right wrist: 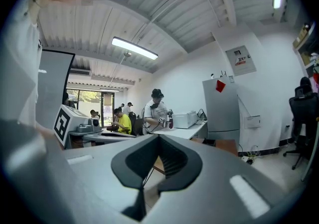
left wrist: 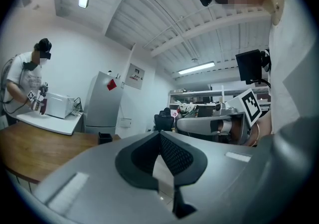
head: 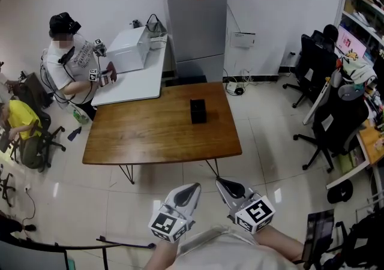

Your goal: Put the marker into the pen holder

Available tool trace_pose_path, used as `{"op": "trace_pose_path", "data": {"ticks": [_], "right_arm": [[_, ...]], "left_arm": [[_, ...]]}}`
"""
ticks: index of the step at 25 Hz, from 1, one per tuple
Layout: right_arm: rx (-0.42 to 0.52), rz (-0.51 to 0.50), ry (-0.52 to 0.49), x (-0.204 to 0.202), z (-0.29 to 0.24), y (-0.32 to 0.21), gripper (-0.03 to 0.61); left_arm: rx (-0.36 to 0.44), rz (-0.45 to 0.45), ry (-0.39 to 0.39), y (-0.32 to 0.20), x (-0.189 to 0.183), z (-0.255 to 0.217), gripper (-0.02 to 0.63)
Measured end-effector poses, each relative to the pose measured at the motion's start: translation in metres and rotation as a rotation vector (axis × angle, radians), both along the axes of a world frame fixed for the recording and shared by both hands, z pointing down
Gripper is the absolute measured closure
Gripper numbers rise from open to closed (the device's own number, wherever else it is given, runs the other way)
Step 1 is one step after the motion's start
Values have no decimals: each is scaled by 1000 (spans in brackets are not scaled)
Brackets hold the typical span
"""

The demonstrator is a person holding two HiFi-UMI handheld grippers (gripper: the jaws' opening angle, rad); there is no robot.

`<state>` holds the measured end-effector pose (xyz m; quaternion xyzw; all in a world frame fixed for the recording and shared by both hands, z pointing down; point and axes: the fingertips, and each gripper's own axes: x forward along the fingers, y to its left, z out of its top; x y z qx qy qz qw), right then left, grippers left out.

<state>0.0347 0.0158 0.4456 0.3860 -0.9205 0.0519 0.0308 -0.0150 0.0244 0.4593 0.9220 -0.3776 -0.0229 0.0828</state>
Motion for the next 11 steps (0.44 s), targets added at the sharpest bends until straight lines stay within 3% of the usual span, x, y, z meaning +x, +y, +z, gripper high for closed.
{"op": "trace_pose_path", "data": {"ticks": [11], "right_arm": [[-1,-43,25,-13,3,-20,577]], "left_arm": [[-32,-57,-12,-17,-8,-1,597]]}}
